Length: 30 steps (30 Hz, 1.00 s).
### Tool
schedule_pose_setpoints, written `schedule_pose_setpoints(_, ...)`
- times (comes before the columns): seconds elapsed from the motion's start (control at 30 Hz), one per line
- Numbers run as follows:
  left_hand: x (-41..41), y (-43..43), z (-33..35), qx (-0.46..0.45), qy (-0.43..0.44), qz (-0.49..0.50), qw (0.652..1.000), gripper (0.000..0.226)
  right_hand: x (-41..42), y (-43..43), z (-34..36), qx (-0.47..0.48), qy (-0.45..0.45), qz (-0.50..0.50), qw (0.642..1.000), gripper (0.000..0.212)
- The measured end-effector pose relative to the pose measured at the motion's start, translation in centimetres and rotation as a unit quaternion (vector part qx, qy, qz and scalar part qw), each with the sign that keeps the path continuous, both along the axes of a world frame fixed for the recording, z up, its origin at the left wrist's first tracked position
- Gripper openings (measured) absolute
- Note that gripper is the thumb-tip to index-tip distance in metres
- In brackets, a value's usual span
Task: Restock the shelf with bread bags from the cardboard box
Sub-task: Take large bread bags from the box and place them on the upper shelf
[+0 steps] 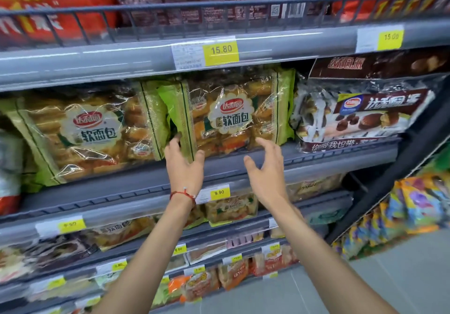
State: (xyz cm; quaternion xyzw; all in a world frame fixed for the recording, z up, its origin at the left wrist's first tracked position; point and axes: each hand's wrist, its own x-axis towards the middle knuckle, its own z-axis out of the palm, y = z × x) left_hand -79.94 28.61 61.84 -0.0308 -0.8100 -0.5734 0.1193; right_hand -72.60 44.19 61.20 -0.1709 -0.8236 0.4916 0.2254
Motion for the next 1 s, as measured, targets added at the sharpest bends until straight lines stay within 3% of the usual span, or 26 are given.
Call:
schedule_pose_setpoints(0.2,1.7,-3.3,-0.9,0.052,0.011,-0.144,0.988,0.041,2.9,-6.5,-1.5,-0.008,0.020,-0.071,0.997,0.031)
schedule_pose_setpoints(0.47,7.6,-7.6,-3.3,0.030,-0.048,-0.367,0.928,0.034,10.7,-15.6,-5.1,-0.070,0.071,-0.229,0.968,0.024)
schedule_pose_setpoints(0.67,14.6,-9.0,-6.8,0.001,-0.098,-0.490,0.866,0.034,20.5,-20.4,-8.2,-0.134,0.053,-0.327,0.934,0.019)
schedule_pose_setpoints(0.77,19.5,-10.1,-9.3,-0.013,-0.131,-0.535,0.834,0.032,26.6,-23.5,-9.4,-0.143,0.040,-0.377,0.914,0.029)
schedule_pose_setpoints(1.0,33.1,-14.8,-14.8,-0.096,-0.157,-0.646,0.741,0.034,42.1,-33.4,-14.0,-0.205,0.026,-0.481,0.852,0.029)
